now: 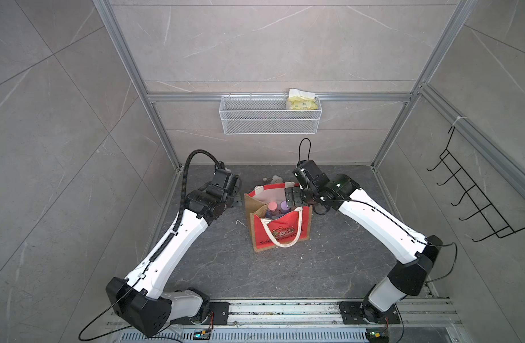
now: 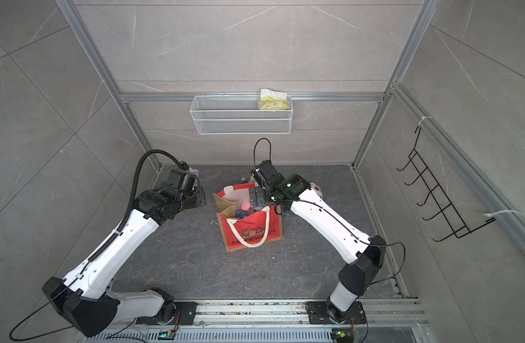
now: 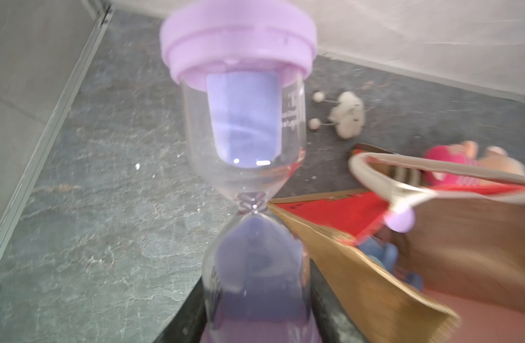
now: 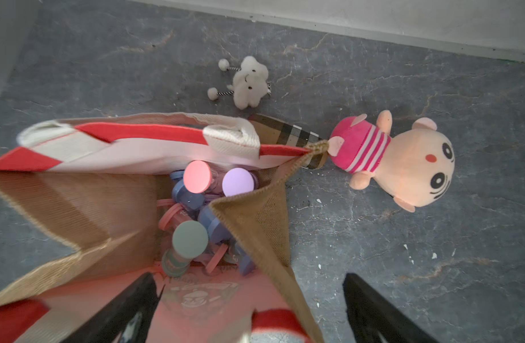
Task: Put the hourglass into the canvas bag
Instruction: Place the hourglass in the canvas bag.
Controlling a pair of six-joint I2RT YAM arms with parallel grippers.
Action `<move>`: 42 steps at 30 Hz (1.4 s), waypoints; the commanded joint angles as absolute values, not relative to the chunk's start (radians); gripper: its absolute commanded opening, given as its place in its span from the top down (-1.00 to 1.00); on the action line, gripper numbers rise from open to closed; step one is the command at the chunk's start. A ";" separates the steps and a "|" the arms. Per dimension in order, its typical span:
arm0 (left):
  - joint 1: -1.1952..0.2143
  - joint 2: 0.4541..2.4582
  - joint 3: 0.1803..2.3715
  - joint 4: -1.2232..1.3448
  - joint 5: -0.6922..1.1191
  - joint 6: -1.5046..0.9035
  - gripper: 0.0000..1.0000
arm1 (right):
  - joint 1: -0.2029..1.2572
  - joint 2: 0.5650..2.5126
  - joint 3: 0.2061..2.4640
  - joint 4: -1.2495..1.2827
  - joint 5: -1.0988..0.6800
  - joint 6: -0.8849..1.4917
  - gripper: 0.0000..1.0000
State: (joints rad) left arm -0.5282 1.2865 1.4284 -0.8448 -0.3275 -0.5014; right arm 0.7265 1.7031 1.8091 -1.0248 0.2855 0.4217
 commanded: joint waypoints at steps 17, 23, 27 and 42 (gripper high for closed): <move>-0.814 1.465 1.683 -0.867 -0.087 -0.258 0.88 | 0.568 1.599 1.603 -0.909 0.270 0.510 -0.99; -0.827 1.553 1.736 -0.905 -0.090 -0.172 0.89 | 0.527 1.567 1.552 -0.888 0.250 0.552 -0.99; -0.827 1.650 1.836 -0.978 -0.069 -0.124 0.92 | 0.518 1.557 1.531 -0.877 0.260 0.573 -0.99; -0.817 1.857 1.854 -1.074 -0.038 0.008 0.96 | 0.464 1.558 1.487 -0.819 0.208 0.615 -0.99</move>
State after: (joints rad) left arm -0.8268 1.8217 1.8183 -1.0512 -0.0494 -0.0463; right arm 0.4736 1.5757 1.5105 -0.8581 0.2108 0.5884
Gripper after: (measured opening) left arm 0.413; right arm 0.995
